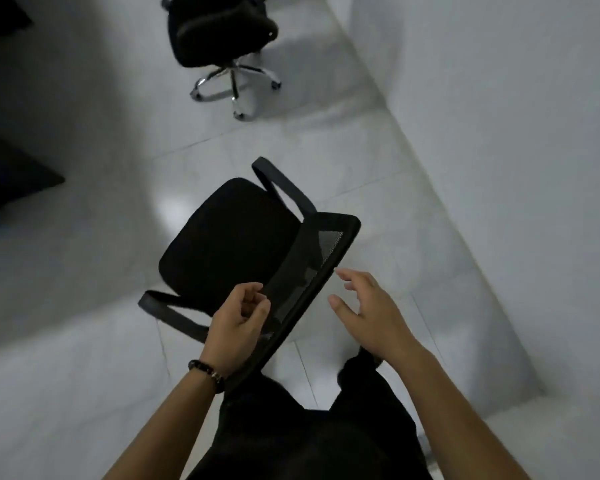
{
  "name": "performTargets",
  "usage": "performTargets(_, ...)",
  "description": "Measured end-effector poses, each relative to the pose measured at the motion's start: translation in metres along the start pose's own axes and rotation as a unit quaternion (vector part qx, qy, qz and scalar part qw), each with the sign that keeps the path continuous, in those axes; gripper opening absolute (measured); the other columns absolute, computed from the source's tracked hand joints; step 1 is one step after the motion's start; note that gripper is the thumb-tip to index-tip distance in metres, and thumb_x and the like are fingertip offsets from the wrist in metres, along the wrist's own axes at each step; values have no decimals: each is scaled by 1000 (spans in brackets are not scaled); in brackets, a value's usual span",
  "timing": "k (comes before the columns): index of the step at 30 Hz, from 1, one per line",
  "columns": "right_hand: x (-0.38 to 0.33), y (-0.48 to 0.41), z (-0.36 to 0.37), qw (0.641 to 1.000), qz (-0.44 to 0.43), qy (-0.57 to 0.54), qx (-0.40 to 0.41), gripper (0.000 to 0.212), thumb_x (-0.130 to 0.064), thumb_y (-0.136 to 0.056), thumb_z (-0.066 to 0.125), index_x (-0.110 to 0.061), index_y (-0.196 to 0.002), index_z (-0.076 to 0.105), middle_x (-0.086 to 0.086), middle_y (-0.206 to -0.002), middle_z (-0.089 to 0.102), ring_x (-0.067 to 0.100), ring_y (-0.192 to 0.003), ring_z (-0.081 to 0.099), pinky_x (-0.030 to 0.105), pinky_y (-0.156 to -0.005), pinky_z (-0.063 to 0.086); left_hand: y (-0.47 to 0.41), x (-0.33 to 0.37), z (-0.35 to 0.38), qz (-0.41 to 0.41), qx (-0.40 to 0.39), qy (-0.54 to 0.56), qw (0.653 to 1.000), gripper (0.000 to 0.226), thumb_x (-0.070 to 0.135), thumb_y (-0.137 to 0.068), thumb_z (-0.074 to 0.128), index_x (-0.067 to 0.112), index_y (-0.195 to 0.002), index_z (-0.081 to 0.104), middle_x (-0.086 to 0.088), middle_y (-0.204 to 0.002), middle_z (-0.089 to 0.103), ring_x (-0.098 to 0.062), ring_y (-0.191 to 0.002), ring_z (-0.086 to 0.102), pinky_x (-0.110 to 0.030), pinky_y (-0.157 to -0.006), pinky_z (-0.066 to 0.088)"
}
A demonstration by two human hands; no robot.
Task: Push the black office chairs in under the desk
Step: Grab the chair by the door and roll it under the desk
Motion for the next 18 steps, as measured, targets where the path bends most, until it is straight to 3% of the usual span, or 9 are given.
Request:
performTargets(4, 3, -32, -9, 989, -78, 80, -99, 50, -41, -97, 53, -31, -143, 39, -10, -139, 44, 5, -126, 43, 22, -99, 36, 30, -32, 22, -95, 101, 29, 990, 30, 24, -94, 56, 20, -123, 50, 6, -106, 61, -5, -93, 59, -12, -71, 43)
performTargets(7, 8, -58, -9, 968, -148, 172, -102, 51, -47, -95, 52, -27, -141, 43, -5, -141, 44, 11, -132, 36, 34, -113, 31, 43, -64, 42, -153, 150, 27, 976, 30, 29, -94, 55, 19, -122, 51, 4, -109, 61, -11, -96, 59, -20, -77, 46)
performTargets(10, 19, -87, -3, 916, -196, 331, -116, 69, -70, -89, 38, -28, -143, 41, 3, -151, 34, 20, -146, 16, 46, -122, 1, 52, -91, 69, -195, 197, -71, 958, 30, 42, -93, 48, 19, -110, 57, 0, -107, 61, -22, -101, 58, -42, -91, 44)
performTargets(13, 35, -105, 9, 878, -198, 413, -139, 87, -89, -77, 21, -36, -144, 38, 5, -156, 26, 25, -148, 4, 49, -118, -14, 50, -97, 99, -192, 200, -165, 946, 58, 62, -88, 28, 22, -121, 54, -2, -129, 49, -23, -128, 38, -51, -112, 10)
performTargets(15, 43, -111, 16, 865, -205, 438, -133, 89, -92, -74, 18, -39, -142, 40, 6, -152, 28, 26, -147, 6, 53, -117, -13, 44, -101, 111, -195, 177, -187, 946, 69, 66, -84, 17, 26, -133, 45, -4, -142, 37, -24, -139, 20, -51, -111, -14)
performTargets(18, 47, -113, 21, 865, -202, 444, -122, 82, -90, -76, 25, -40, -138, 43, 6, -149, 30, 27, -146, 8, 52, -117, -13, 31, -109, 111, -203, 159, -220, 941, 69, 66, -86, 14, 28, -137, 40, -8, -145, 33, -27, -141, 13, -52, -107, -24)
Point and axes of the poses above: each hand's wrist, its own y-axis away from the middle knuckle, its own z-axis out of the palm, x = y × z, the point moved 3 cm from there along -y, towards the middle knuckle
